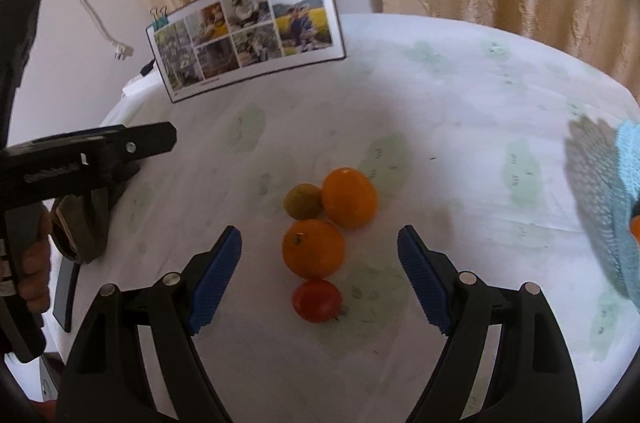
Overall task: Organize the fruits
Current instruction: 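Move both tools back toward the remaining fruits, then grasp the middle orange with the right tool, then carry the orange into the basket and open the right tool while the left tool moves to the red tomato, then grasp the red tomato with the left tool and lift it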
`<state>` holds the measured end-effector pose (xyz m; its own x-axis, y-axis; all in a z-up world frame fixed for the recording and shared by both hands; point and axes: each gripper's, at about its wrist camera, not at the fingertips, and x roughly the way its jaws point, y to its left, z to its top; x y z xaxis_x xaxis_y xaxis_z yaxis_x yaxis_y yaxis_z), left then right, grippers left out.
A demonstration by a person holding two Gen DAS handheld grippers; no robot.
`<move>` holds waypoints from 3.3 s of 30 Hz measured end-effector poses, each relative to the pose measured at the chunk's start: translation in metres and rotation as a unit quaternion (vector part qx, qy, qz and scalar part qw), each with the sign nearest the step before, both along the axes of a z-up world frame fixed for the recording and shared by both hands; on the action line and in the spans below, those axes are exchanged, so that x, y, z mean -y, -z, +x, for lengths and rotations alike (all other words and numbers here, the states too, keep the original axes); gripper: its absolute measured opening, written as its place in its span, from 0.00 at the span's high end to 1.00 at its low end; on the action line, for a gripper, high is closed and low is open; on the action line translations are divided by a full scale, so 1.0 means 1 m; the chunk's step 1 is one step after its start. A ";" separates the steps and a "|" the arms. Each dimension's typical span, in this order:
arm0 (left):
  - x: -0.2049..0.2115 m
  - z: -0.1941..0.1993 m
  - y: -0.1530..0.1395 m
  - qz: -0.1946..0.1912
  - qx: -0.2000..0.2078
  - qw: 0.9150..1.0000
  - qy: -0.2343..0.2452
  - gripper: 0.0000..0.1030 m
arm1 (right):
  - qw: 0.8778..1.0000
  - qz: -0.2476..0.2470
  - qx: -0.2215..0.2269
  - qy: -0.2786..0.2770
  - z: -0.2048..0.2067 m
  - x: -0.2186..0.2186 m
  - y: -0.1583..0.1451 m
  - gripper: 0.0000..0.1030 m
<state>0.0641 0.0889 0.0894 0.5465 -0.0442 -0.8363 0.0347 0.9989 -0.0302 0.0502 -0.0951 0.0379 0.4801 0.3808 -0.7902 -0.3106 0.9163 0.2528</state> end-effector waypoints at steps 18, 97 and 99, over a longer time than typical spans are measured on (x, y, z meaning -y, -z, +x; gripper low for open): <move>-0.001 0.010 0.009 -0.024 -0.009 0.999 0.025 0.20 | 0.999 -0.006 -0.012 0.030 0.007 0.012 0.002 0.61; 0.128 -0.028 0.070 -0.051 -0.066 0.996 0.022 0.64 | 0.952 -0.027 0.071 0.298 -0.086 0.336 -0.054 0.36; 0.129 -0.027 0.073 -0.048 -0.068 0.996 0.018 0.72 | 0.953 -0.026 0.074 0.294 -0.088 0.337 -0.056 0.36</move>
